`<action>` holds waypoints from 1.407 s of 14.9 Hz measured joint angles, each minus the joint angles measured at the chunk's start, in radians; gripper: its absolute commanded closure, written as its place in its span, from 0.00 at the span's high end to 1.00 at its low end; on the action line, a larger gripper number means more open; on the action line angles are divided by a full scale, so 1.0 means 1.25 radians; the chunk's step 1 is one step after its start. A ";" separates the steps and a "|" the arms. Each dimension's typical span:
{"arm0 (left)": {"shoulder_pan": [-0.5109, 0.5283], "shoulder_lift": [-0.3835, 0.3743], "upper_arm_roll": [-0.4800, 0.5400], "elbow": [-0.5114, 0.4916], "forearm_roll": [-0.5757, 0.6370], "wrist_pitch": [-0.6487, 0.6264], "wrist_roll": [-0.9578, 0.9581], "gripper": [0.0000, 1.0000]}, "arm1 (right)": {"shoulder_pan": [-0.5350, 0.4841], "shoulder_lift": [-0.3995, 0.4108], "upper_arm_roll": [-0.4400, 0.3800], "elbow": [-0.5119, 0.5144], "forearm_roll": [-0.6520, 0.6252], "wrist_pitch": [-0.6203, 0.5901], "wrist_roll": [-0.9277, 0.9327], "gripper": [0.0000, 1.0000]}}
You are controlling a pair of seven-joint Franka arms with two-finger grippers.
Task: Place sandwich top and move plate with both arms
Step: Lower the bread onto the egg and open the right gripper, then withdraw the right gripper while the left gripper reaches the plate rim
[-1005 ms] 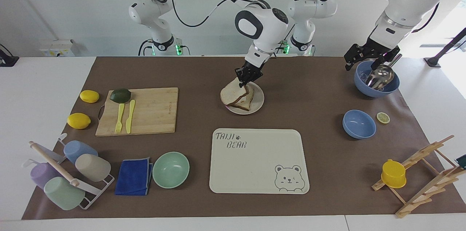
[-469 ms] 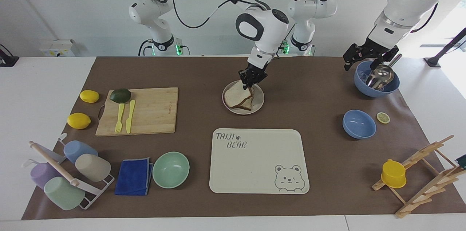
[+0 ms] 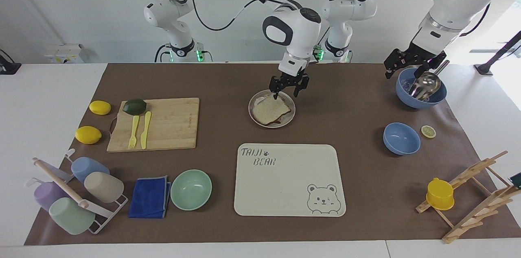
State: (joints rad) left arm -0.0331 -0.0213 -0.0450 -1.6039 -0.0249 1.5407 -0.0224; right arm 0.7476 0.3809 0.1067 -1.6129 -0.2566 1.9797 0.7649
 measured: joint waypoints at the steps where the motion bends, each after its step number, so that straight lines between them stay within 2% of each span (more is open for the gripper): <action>1: 0.000 0.000 0.000 0.000 0.000 0.000 0.000 1.00 | -0.040 -0.017 -0.001 0.003 0.015 -0.001 0.000 1.00; 3: 0.000 0.000 0.001 -0.001 0.000 0.000 0.000 1.00 | -0.153 -0.062 -0.003 0.006 0.064 -0.026 -0.033 1.00; 6: 0.000 -0.006 -0.002 -0.020 0.000 0.000 -0.001 1.00 | -0.340 -0.131 -0.006 0.008 0.132 -0.134 -0.206 1.00; 10: -0.007 -0.047 -0.012 -0.109 -0.002 0.017 -0.026 1.00 | -0.532 -0.217 -0.016 0.013 0.193 -0.285 -0.412 1.00; 15: -0.094 -0.128 -0.020 -0.324 -0.052 0.171 -0.139 1.00 | -0.554 -0.274 -0.104 0.013 0.201 -0.338 -0.550 1.00; 21: -0.235 -0.119 -0.023 -0.554 -0.155 0.446 -0.247 1.00 | -0.553 -0.295 -0.135 -0.025 0.190 -0.349 -0.588 1.00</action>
State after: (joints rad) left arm -0.3269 -0.1695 -0.0736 -2.2959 -0.2186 2.0983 -0.3316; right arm 0.0569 0.0116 -0.0627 -1.6443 -0.0187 1.5440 0.0301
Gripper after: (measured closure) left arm 0.000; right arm 0.000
